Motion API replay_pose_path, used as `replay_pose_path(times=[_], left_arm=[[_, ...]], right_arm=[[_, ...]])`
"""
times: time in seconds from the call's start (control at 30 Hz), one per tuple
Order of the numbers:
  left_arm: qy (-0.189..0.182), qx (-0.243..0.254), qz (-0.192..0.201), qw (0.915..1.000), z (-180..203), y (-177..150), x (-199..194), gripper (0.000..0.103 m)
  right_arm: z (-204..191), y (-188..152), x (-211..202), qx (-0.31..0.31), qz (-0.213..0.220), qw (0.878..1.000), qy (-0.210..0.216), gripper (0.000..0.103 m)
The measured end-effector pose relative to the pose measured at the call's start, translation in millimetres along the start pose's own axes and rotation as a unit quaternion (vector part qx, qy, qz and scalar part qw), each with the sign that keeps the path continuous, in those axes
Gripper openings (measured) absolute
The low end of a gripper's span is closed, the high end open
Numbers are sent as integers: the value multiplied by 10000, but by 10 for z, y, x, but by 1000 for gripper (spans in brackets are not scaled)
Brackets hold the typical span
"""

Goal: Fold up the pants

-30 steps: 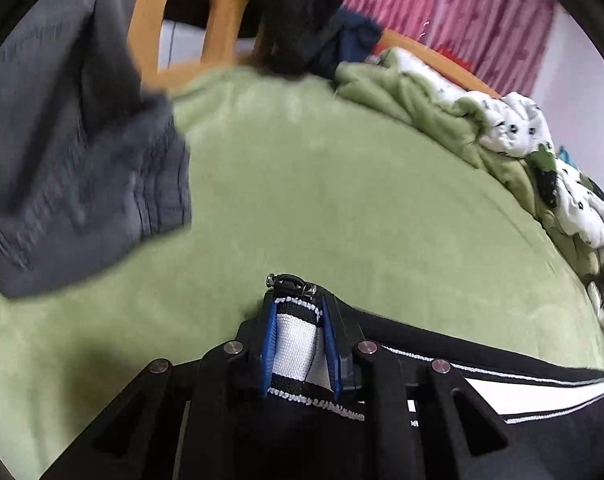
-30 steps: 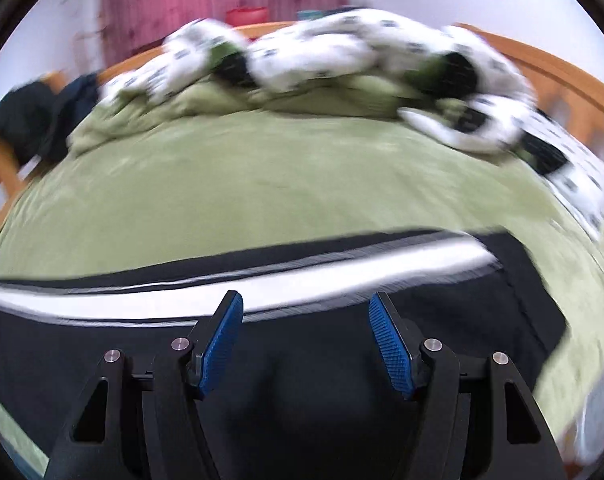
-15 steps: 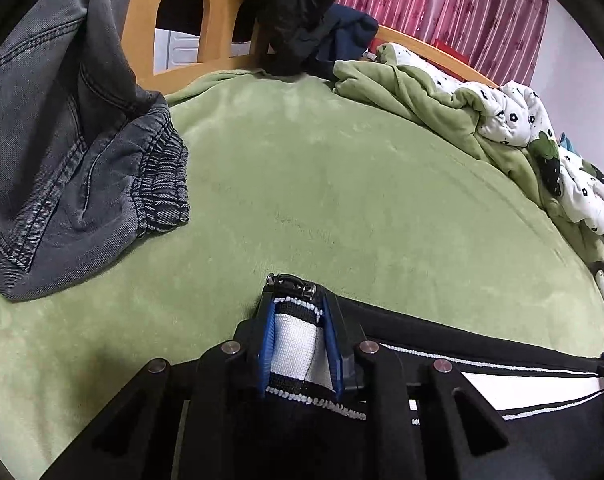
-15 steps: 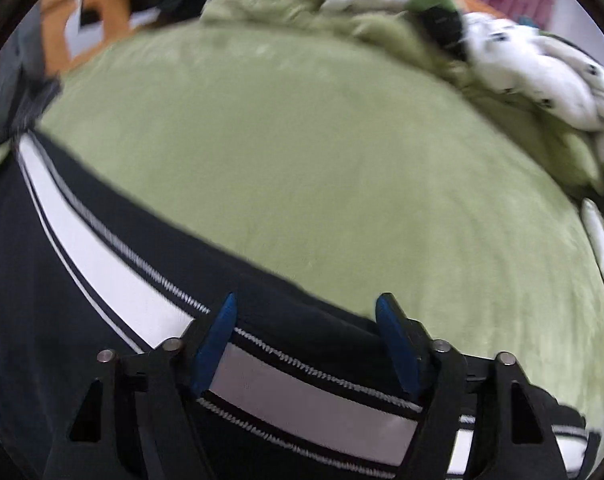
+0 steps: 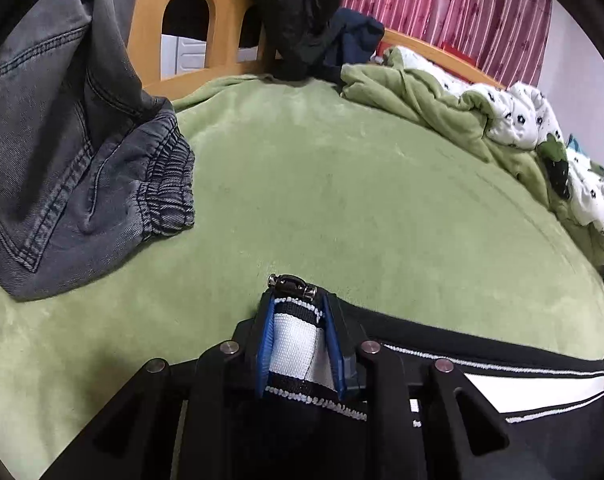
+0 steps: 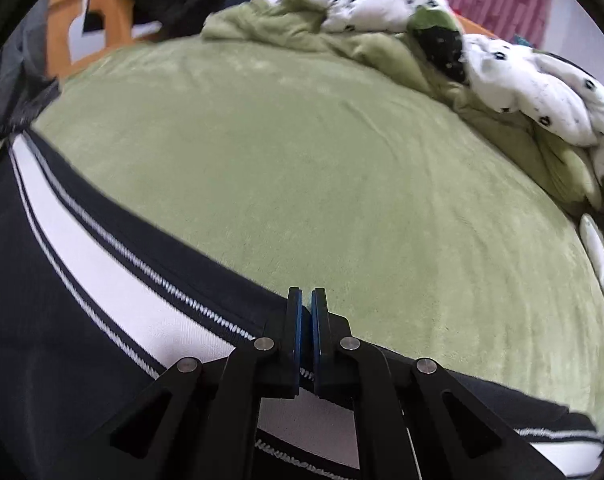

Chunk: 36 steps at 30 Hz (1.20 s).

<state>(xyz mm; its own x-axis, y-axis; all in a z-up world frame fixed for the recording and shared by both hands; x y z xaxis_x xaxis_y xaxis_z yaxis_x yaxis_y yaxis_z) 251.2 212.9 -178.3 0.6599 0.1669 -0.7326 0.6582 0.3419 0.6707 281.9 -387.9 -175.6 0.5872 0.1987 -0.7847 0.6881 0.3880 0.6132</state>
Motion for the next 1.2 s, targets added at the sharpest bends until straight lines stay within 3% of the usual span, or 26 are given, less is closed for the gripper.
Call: replay_pose_path(times=[0.07, 0.13, 0.17, 0.2, 0.3, 0.4, 0.47, 0.53, 0.63, 0.7, 0.73, 0.87, 0.93, 1.07, 1.2], left_arm=[[151, 91, -132, 9998, 0, -26, 1, 34], [263, 154, -178, 9994, -3, -40, -77, 44], [270, 172, -143, 9994, 2, -47, -153, 45], [172, 211, -25, 9996, 18, -51, -258, 46], [-30, 338, 224, 9992, 67, -67, -450, 71], [-74, 340, 129, 9993, 126, -147, -421, 71], [53, 313, -192, 9993, 166, -257, -246, 71], [396, 434, -256, 9979, 169, -300, -170, 71], [236, 309, -112, 9992, 138, -286, -345, 71], [3, 284, -82, 9996, 113, -315, -576, 71], [-22, 331, -60, 9994, 113, -341, -667, 71], [-178, 463, -85, 9987, 45, -546, -1060, 71], [-399, 423, -160, 9982, -5, -719, -1239, 71], [-819, 277, -341, 9957, -138, -1197, -1552, 71], [-1646, -315, -776, 9828, -197, -1662, -1498, 71]], right_arm=[[90, 33, -79, 249, 124, 9996, -24, 3], [237, 21, -167, 461, 107, 9980, -415, 8], [316, 3, -249, 604, 138, 9973, -402, 9], [421, -37, -376, 759, 244, 9958, -453, 14], [695, -180, -679, 1025, 435, 9905, -811, 38], [1053, -406, -798, 1426, 403, 9816, -1207, 40], [1292, -609, -570, 1753, -101, 9742, -1420, 40], [1335, -649, -466, 1792, 4, 9740, -1386, 40], [1326, -558, -508, 1927, 15, 9669, -1671, 40], [1281, -500, -621, 2080, 45, 9614, -1799, 41], [1246, -494, -689, 2129, 63, 9606, -1785, 46], [898, -390, -1097, 2289, 514, 9596, -1551, 77], [716, -332, -1285, 2385, 751, 9578, -1416, 78], [264, -203, -1585, 2611, 957, 9575, -761, 78], [-122, -132, -1812, 2618, 967, 9554, -965, 78]])
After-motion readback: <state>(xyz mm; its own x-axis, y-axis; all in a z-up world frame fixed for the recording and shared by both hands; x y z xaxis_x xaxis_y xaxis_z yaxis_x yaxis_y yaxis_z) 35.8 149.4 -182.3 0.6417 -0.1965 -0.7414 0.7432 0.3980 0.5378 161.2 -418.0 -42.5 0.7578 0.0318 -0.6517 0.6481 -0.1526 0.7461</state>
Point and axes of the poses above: each gripper's, at about its wrist camera, not at the fingertips, and x roughly the way its jaws point, z to its right, y to its top, the point moved 6 cm from there along x, roughly the way its jaws point, and after that the axes turned 4 degrees about y, right-handed, at the moved point
